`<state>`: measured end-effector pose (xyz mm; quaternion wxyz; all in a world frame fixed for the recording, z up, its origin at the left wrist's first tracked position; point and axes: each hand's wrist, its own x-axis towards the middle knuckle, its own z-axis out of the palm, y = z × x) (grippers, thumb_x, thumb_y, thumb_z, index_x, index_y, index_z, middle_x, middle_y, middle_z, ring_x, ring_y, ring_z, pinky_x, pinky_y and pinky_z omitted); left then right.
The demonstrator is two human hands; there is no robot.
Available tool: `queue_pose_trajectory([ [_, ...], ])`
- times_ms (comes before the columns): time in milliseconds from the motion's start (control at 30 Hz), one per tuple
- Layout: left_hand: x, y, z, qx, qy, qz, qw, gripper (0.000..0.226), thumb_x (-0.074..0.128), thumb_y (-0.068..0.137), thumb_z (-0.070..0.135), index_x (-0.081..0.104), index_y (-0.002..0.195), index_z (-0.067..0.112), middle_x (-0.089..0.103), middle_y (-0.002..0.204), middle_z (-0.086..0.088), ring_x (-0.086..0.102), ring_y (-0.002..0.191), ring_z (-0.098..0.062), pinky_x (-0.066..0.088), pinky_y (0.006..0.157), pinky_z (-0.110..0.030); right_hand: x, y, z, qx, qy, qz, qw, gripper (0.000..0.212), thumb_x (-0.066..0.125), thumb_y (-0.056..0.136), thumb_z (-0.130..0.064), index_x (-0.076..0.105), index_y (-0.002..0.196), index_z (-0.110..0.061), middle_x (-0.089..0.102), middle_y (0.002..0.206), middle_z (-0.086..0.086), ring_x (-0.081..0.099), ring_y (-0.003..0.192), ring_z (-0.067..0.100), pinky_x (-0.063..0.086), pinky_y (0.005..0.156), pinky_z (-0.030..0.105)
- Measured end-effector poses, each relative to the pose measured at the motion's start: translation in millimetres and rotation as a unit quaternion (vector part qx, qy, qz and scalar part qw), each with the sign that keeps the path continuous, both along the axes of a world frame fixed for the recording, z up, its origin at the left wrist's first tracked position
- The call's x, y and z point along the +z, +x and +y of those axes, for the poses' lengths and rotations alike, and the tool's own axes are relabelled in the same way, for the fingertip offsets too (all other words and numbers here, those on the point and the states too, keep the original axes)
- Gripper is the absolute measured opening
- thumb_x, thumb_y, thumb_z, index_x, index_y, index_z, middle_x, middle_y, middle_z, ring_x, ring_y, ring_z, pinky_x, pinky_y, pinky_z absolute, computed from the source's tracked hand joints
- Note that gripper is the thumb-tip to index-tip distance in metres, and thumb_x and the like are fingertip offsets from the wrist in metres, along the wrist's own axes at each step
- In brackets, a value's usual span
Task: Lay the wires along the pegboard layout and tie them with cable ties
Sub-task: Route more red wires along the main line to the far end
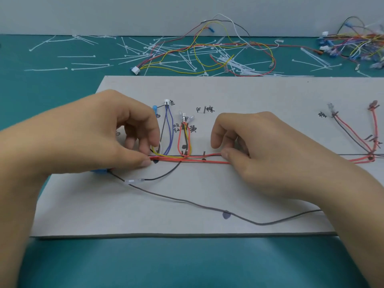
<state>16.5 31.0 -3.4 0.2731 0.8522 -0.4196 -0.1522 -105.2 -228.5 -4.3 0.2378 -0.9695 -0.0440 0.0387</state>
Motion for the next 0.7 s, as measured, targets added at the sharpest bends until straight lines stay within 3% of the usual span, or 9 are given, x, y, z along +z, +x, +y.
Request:
queue_pose_trajectory([
  [167, 0.9, -2.6, 0.4, -0.001, -0.006, 0.002, 1.0, 0.028, 0.072, 0.065, 0.044, 0.073, 0.093, 0.045, 0.075, 0.077, 0.017, 0.067, 0.063, -0.009, 0.052, 0.057, -0.032, -1.1, 0.3, -0.3, 0.007, -0.002, -0.009, 1.0, 0.019, 0.056, 0.093, -0.013, 0.06, 0.096, -0.032, 0.054, 0.079, -0.04, 0.051, 0.076, -0.009, 0.035, 0.057, 0.018],
  [300, 1.2, -2.9, -0.6, 0.001, -0.03, 0.013, 0.999, 0.028, 0.076, 0.067, 0.027, 0.074, 0.092, 0.04, 0.075, 0.075, 0.013, 0.067, 0.061, -0.009, 0.051, 0.055, -0.032, -1.6, -3.0, -1.8, 0.016, 0.02, 0.0, 1.0, 0.032, 0.058, 0.093, -0.01, 0.053, 0.105, -0.039, 0.059, 0.078, -0.017, 0.052, 0.077, -0.004, 0.035, 0.06, 0.022],
  [433, 2.7, -5.7, -0.6, -0.003, -0.051, 0.023, 0.998, 0.03, 0.075, 0.066, 0.019, 0.075, 0.09, 0.038, 0.074, 0.073, 0.009, 0.066, 0.06, -0.01, 0.051, 0.056, -0.025, -1.2, -3.1, -1.6, 0.015, 0.053, 0.009, 0.998, 0.044, 0.054, 0.092, 0.0, 0.048, 0.106, -0.042, 0.058, 0.079, -0.016, 0.054, 0.074, 0.0, 0.04, 0.062, 0.018],
  [600, 1.0, -7.0, -4.2, 0.012, -0.03, 0.04, 0.999, 0.03, 0.069, 0.066, 0.022, 0.077, 0.089, 0.039, 0.072, 0.069, 0.007, 0.06, 0.058, -0.013, 0.052, 0.057, -0.036, -2.3, -2.6, -2.3, 0.009, 0.073, 0.009, 0.997, 0.039, 0.053, 0.095, -0.003, 0.046, 0.1, -0.041, 0.056, 0.082, -0.015, 0.051, 0.072, 0.007, 0.038, 0.061, 0.025],
  [700, 1.8, -8.5, -6.1, 0.022, -0.023, 0.04, 0.999, 0.028, 0.067, 0.066, 0.026, 0.078, 0.088, 0.04, 0.069, 0.066, 0.006, 0.057, 0.057, -0.012, 0.052, 0.056, -0.038, -2.8, -3.1, -2.5, -0.002, 0.088, -0.004, 0.996, 0.039, 0.053, 0.095, -0.002, 0.047, 0.096, -0.04, 0.056, 0.087, -0.017, 0.051, 0.075, 0.009, 0.039, 0.059, 0.022],
])
